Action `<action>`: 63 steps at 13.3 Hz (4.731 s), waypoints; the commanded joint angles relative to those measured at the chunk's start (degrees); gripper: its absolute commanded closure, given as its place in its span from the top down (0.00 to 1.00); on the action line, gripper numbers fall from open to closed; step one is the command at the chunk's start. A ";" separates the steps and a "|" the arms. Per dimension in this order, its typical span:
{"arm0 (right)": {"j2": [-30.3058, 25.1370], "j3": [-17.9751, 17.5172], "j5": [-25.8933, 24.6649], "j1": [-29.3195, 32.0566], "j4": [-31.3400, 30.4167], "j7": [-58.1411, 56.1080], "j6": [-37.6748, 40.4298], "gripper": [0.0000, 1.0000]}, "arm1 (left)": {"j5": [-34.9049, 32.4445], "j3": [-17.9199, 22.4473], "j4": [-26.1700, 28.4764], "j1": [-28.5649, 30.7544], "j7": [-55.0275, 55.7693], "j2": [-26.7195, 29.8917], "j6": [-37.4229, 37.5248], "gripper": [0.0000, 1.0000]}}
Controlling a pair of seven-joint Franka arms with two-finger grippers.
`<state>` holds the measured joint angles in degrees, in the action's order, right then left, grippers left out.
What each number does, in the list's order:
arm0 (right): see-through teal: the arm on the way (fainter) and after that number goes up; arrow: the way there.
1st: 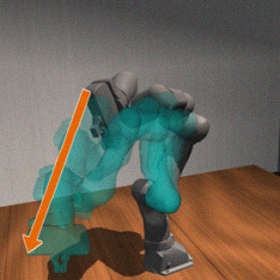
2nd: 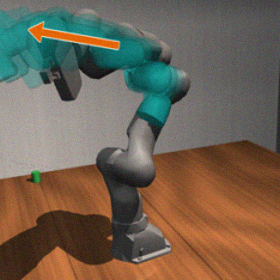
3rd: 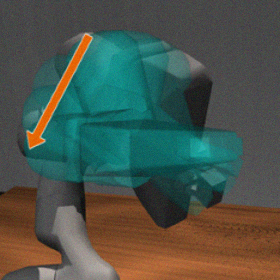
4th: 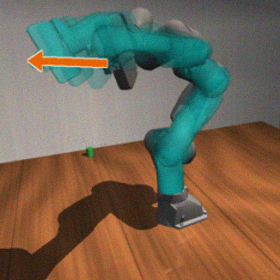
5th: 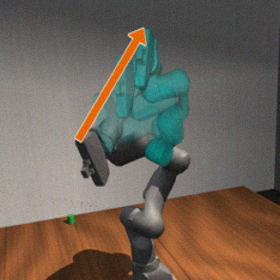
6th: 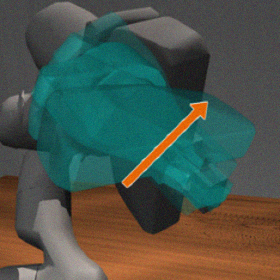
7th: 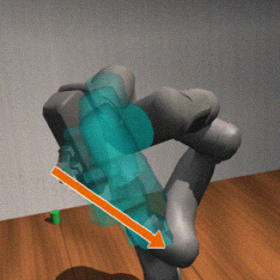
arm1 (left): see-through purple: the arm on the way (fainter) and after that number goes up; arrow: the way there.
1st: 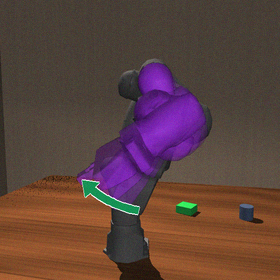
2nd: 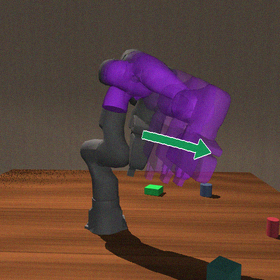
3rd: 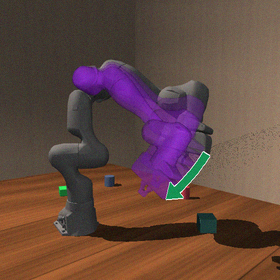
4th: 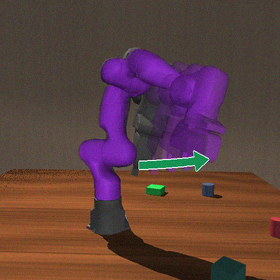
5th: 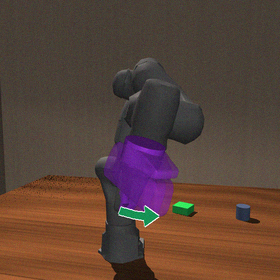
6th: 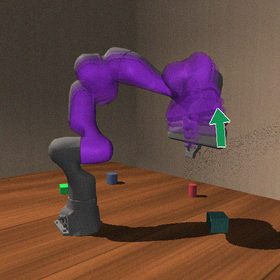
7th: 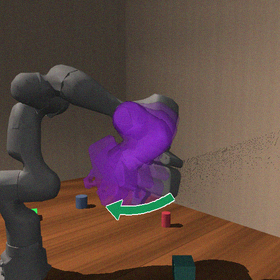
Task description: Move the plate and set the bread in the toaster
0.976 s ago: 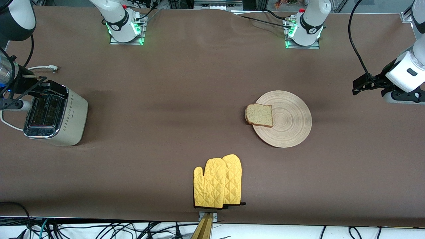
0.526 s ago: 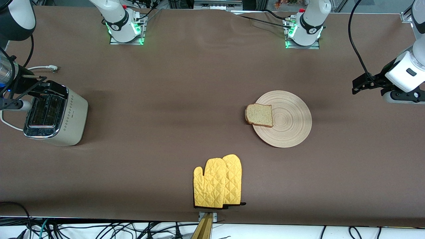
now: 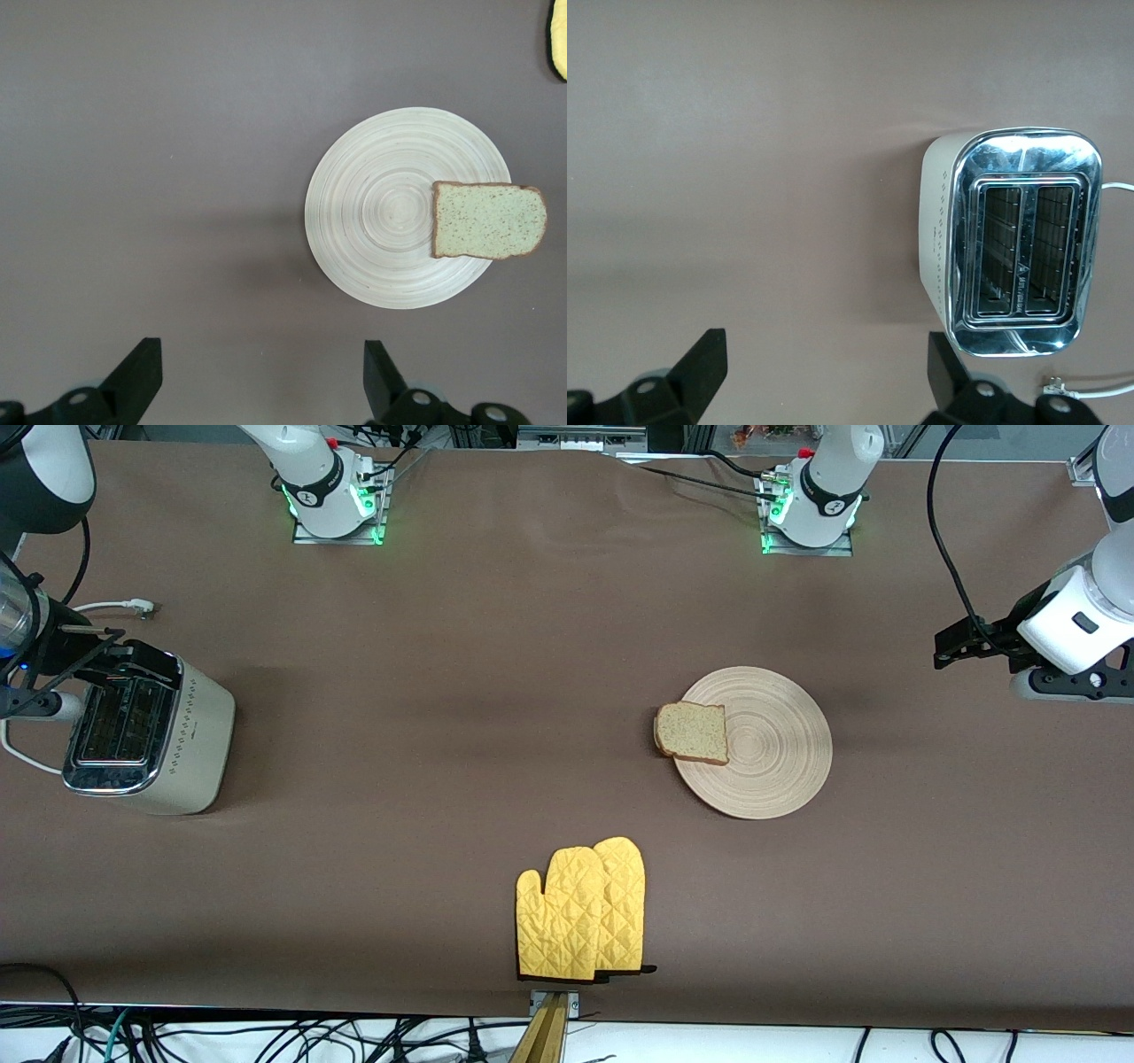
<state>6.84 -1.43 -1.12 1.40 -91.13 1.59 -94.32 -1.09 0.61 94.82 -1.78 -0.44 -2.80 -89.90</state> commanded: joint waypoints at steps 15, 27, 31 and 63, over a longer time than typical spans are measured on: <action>0.36 -0.41 -0.20 0.01 1.31 0.08 0.55 1.00 | 12.18 0.36 -1.57 8.60 -7.03 -5.71 6.06 1.00; 0.45 -0.32 0.67 0.18 1.31 0.34 0.98 1.00 | 39.72 0.19 3.08 28.13 -40.03 -23.10 1.40 1.00; 0.71 -0.76 1.39 -1.13 0.87 0.51 1.16 1.00 | 47.82 0.01 5.10 28.94 -47.27 -31.11 1.40 1.00; 10.90 -0.68 14.90 -5.44 0.87 1.40 -4.81 1.00 | 66.92 -3.95 20.32 21.82 -68.47 -36.39 -10.99 0.00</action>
<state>16.98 -2.23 10.85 -3.94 -91.08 2.33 -98.99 66.80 -2.99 115.99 19.24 -70.49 -39.49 -103.32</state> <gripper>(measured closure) 0.000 0.877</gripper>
